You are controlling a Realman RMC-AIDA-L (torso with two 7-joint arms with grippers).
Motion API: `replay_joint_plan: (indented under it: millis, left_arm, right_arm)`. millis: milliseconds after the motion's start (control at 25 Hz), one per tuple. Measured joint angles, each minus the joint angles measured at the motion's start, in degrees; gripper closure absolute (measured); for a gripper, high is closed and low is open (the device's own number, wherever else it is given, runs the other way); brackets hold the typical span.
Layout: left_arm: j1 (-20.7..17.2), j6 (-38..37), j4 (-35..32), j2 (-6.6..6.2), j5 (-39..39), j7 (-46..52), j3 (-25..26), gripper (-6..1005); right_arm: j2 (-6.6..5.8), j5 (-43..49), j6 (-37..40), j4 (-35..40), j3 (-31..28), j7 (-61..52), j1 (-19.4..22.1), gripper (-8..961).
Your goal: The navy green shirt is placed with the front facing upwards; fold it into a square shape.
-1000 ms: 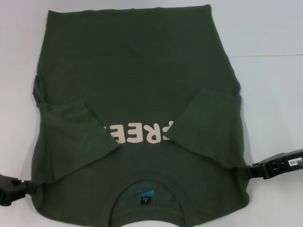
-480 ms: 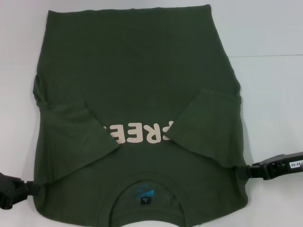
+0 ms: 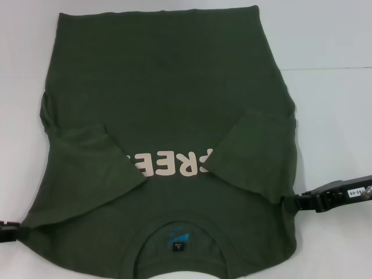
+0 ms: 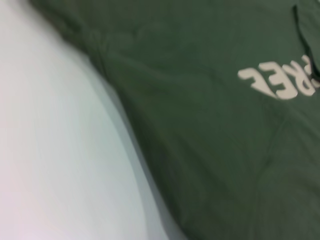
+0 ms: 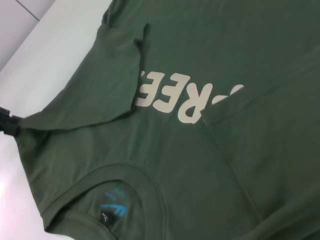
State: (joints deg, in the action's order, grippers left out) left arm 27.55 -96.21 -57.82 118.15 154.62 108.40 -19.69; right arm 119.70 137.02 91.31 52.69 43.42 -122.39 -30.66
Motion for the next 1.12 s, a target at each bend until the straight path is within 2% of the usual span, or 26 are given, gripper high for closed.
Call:
replay_joint_plan:
  millis: [280,520,720,800,1120]
  left_arm:
    - [0.6,-6.4,-3.7,-0.09,1.0,8.4,-1.8,697]
    - [2.2,-10.4,-6.2,-1.18,1.3,18.9,-1.7,570]
    - [3.4,-8.5,-4.8,-1.81,3.2,25.3,-2.0,331]
    - [3.9,-7.1,-3.2,-2.12,4.7,27.2,-1.9,128]
    - [4.4,-5.8,-2.1,-2.23,5.2,28.9,-2.0,106]
  right_arm:
    - [-0.04,0.3,0.2,0.1,0.2,-0.7,-1.5,910]
    - [-0.14,0.5,0.3,0.1,0.6,-0.7,-2.8,910]
    - [-0.11,0.5,0.2,0.1,2.1,-0.8,-3.5,911]
    - [-0.04,0.5,0.0,0.1,2.3,-0.8,-3.8,911]
    - [0.01,0.5,-0.2,-0.1,2.4,-0.8,-4.7,910]
